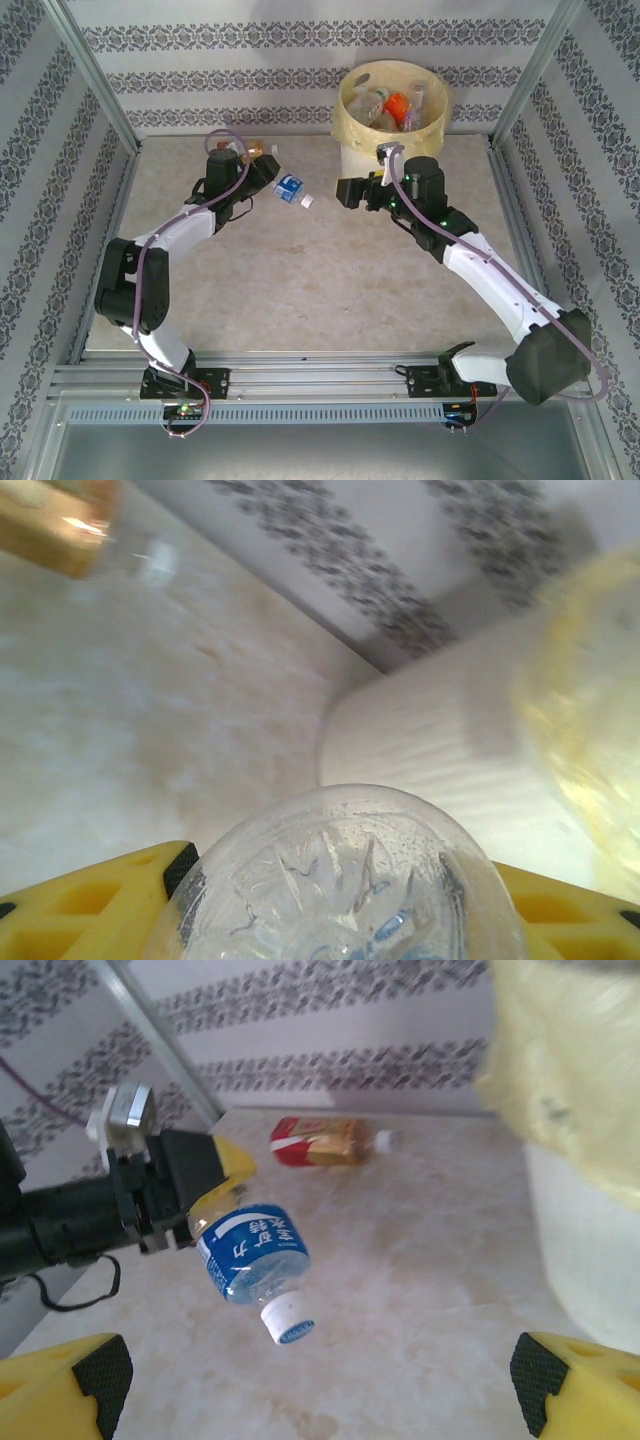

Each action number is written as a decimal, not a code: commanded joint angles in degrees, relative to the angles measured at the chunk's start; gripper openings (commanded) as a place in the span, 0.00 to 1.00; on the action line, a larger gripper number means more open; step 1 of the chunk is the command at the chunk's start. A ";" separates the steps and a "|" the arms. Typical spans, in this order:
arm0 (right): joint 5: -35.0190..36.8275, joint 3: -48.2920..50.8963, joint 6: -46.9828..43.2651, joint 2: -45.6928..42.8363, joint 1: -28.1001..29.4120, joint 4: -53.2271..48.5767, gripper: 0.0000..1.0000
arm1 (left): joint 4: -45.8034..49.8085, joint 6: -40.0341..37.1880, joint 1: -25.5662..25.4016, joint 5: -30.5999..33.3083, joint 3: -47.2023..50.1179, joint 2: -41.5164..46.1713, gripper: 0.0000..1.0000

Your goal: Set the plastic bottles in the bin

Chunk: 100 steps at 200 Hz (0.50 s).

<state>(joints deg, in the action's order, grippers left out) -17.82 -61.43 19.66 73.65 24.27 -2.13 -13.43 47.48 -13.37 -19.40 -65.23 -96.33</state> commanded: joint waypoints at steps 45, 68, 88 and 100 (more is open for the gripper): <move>-15.59 -7.98 -0.01 5.77 2.33 -5.72 0.98 | -0.76 -11.54 -5.33 -18.29 -6.42 3.65 0.53; -14.45 -8.35 0.03 7.55 3.13 -6.36 0.98 | -1.42 -12.52 -7.17 -18.52 -7.66 3.57 0.53; -13.67 -9.07 -0.25 8.99 3.48 -7.51 0.98 | -2.54 -11.95 -8.11 -19.65 -8.65 2.68 0.53; -12.74 -9.82 -0.82 9.83 3.80 -8.97 0.98 | -3.16 -11.39 -8.53 -20.36 -9.19 2.00 0.53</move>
<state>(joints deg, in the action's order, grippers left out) -30.68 -68.64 19.70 81.89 27.29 -8.16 -13.37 37.32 -20.93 -36.45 -71.68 -94.43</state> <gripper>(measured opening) 0.980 0.606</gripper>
